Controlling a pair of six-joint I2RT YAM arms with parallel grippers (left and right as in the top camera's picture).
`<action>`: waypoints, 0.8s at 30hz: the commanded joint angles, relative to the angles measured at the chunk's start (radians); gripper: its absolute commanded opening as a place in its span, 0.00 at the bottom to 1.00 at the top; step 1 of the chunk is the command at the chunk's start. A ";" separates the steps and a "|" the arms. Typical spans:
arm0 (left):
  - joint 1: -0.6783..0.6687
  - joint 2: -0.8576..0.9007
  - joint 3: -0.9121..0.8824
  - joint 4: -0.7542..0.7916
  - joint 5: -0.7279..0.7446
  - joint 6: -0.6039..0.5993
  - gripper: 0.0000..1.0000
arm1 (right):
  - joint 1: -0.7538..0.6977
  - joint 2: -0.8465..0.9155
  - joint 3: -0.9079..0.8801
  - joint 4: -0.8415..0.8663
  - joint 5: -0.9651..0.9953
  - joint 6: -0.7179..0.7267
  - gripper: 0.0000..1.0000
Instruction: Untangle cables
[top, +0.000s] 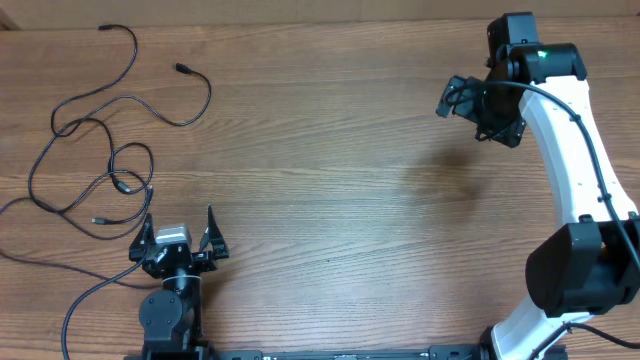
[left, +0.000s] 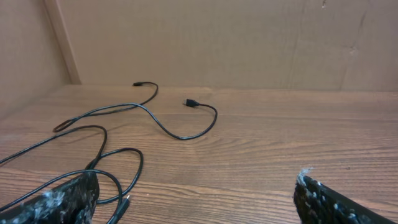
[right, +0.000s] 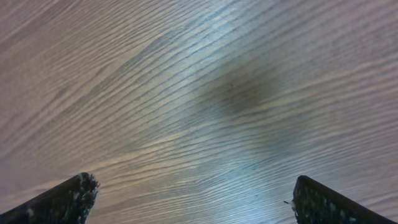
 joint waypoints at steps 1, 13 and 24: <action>0.004 -0.008 -0.004 0.000 0.005 0.020 1.00 | 0.024 -0.088 -0.001 0.013 0.022 -0.123 1.00; 0.004 -0.008 -0.004 0.000 0.005 0.020 1.00 | -0.004 -0.277 -0.003 0.037 0.029 -0.183 1.00; 0.004 -0.008 -0.004 0.000 0.005 0.020 0.99 | -0.008 -0.584 -0.365 0.398 0.029 -0.183 1.00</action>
